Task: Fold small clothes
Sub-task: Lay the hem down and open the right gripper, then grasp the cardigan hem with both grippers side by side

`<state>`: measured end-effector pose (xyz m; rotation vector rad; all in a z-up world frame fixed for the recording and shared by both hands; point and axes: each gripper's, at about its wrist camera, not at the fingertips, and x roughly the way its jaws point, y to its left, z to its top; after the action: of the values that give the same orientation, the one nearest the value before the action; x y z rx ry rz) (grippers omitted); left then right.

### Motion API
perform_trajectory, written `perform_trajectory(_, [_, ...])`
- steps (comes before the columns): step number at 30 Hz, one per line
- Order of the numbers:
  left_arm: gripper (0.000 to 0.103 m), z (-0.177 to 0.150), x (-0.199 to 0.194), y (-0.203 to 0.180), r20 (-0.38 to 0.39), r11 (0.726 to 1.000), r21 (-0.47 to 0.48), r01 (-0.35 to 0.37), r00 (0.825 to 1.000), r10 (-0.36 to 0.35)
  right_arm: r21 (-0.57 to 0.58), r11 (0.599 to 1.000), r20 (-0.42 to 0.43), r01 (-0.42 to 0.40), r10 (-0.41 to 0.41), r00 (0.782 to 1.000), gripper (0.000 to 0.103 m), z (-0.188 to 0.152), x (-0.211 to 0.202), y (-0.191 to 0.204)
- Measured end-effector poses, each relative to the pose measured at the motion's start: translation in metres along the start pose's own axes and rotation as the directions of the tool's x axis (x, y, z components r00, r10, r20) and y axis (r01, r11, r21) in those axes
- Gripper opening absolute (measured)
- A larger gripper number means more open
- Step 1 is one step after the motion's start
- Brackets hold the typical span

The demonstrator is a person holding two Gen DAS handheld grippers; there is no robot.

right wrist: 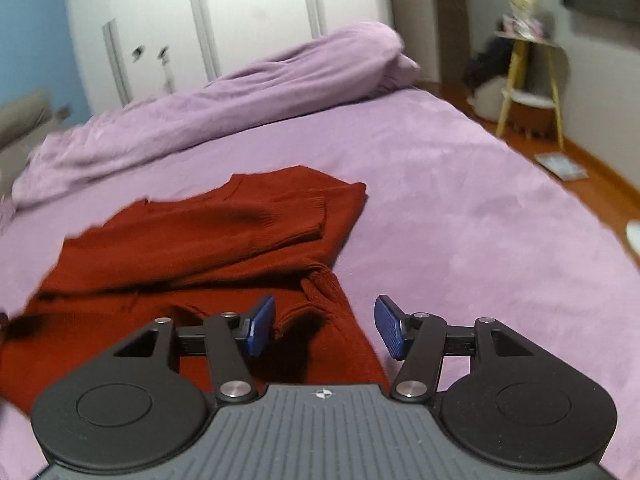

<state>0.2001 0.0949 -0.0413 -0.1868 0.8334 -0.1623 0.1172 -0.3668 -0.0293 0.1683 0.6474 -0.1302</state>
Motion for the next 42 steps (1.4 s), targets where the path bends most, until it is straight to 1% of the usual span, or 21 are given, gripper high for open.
perform_trajectory(1, [0.039, 0.000, 0.002, 0.001, 0.002, 1.000, 0.014, -0.012, 1.000, 0.012, -0.037, 0.999, -0.008, -0.021, 0.020, 1.000, 0.055, 0.000, 0.001, 0.000])
perform_trajectory(2, [0.040, 0.000, 0.003, 0.003, 0.006, 0.999, 0.029, -0.014, 1.000, 0.013, -0.073, 0.997, -0.016, -0.040, 0.039, 0.999, 0.055, -0.001, 0.001, 0.001])
perform_trajectory(4, [0.040, 0.001, 0.003, 0.007, 0.000, 0.999, 0.040, 0.024, 1.000, -0.024, -0.131, 0.989, -0.039, -0.070, 0.066, 0.997, 0.055, -0.002, 0.005, 0.005])
perform_trajectory(7, [0.043, 0.003, -0.005, 0.013, 0.028, 0.996, 0.009, 0.086, 0.996, -0.086, -0.169, 0.981, -0.050, -0.099, 0.092, 0.994, 0.055, -0.002, 0.008, 0.007])
perform_trajectory(9, [0.043, 0.005, -0.006, 0.014, 0.022, 0.995, 0.020, 0.094, 0.995, -0.095, -0.163, 0.981, -0.041, -0.106, 0.100, 0.994, 0.055, 0.001, 0.006, 0.005])
perform_trajectory(12, [0.044, 0.008, -0.011, 0.016, 0.048, 0.996, 0.036, 0.087, 0.995, -0.088, -0.124, 0.982, -0.001, -0.145, 0.146, 0.989, 0.055, 0.004, -0.003, 0.000])
perform_trajectory(14, [0.044, 0.009, -0.009, 0.018, 0.039, 0.995, 0.032, 0.096, 0.994, -0.097, -0.107, 0.982, 0.019, -0.154, 0.157, 0.987, 0.055, 0.004, -0.008, -0.002])
perform_trajectory(17, [0.045, 0.011, -0.011, 0.022, 0.069, 0.997, 0.013, 0.081, 0.994, -0.082, -0.033, 0.975, 0.047, -0.221, 0.222, 0.974, 0.055, 0.007, -0.016, -0.008])
perform_trajectory(18, [0.045, 0.012, -0.011, 0.024, 0.072, 0.996, 0.001, 0.086, 0.994, -0.086, -0.037, 0.976, 0.049, -0.215, 0.217, 0.975, 0.055, 0.007, -0.015, -0.008])
perform_trajectory(19, [0.045, 0.012, -0.010, 0.025, 0.066, 0.995, -0.014, 0.100, 0.993, -0.099, -0.064, 0.980, 0.039, -0.188, 0.190, 0.981, 0.055, 0.006, -0.012, -0.005])
perform_trajectory(21, [0.046, 0.011, -0.004, 0.024, 0.034, 0.993, -0.003, 0.119, 0.992, -0.119, -0.140, 0.981, 0.000, -0.135, 0.136, 0.991, 0.055, 0.001, -0.002, 0.001])
perform_trajectory(24, [0.054, 0.005, 0.009, 0.008, -0.036, 0.986, 0.119, 0.116, 0.993, -0.113, -0.169, 0.979, -0.054, -0.114, 0.107, 0.993, 0.055, -0.003, 0.015, 0.005])
perform_trajectory(26, [0.054, 0.001, 0.019, 0.000, -0.068, 0.978, 0.192, 0.078, 0.996, -0.066, -0.178, 0.978, -0.066, -0.109, 0.099, 0.993, 0.052, -0.003, 0.022, 0.007])
perform_trajectory(27, [0.054, 0.000, 0.022, -0.002, -0.074, 0.977, 0.200, 0.067, 0.996, -0.053, -0.190, 0.977, -0.069, -0.100, 0.088, 0.994, 0.049, -0.002, 0.025, 0.008])
perform_trajectory(28, [0.050, 0.000, 0.025, -0.001, -0.081, 0.979, 0.190, 0.071, 0.995, -0.056, -0.199, 0.975, -0.072, -0.099, 0.086, 0.994, 0.041, -0.001, 0.027, 0.009])
perform_trajectory(30, [0.048, 0.000, 0.028, 0.001, -0.086, 0.984, 0.158, 0.078, 0.994, -0.065, -0.216, 0.971, -0.091, -0.099, 0.081, 0.993, 0.033, 0.000, 0.032, 0.010])
perform_trajectory(32, [0.042, -0.001, 0.028, -0.001, -0.080, 0.986, 0.155, 0.069, 0.995, -0.057, -0.233, 0.967, -0.112, -0.101, 0.076, 0.991, 0.018, 0.001, 0.036, 0.011])
perform_trajectory(34, [0.027, -0.002, 0.027, -0.003, -0.078, 0.983, 0.169, 0.069, 0.995, -0.057, -0.222, 0.968, -0.125, -0.120, 0.094, 0.988, 0.009, 0.002, 0.037, 0.010])
perform_trajectory(37, [0.014, -0.004, 0.022, -0.008, -0.056, 0.976, 0.214, 0.052, 0.998, -0.040, -0.234, 0.964, -0.105, -0.128, 0.106, 0.989, 0.008, 0.000, 0.032, 0.011])
perform_trajectory(40, [0.012, -0.005, 0.016, -0.012, -0.041, 0.970, 0.232, 0.071, 0.997, -0.064, -0.220, 0.954, -0.081, -0.204, 0.190, 0.978, 0.008, -0.001, 0.020, 0.014])
perform_trajectory(42, [0.012, -0.005, 0.014, -0.015, -0.037, 0.967, 0.236, 0.094, 0.995, -0.088, -0.210, 0.950, -0.084, -0.233, 0.220, 0.972, 0.008, -0.002, 0.019, 0.015])
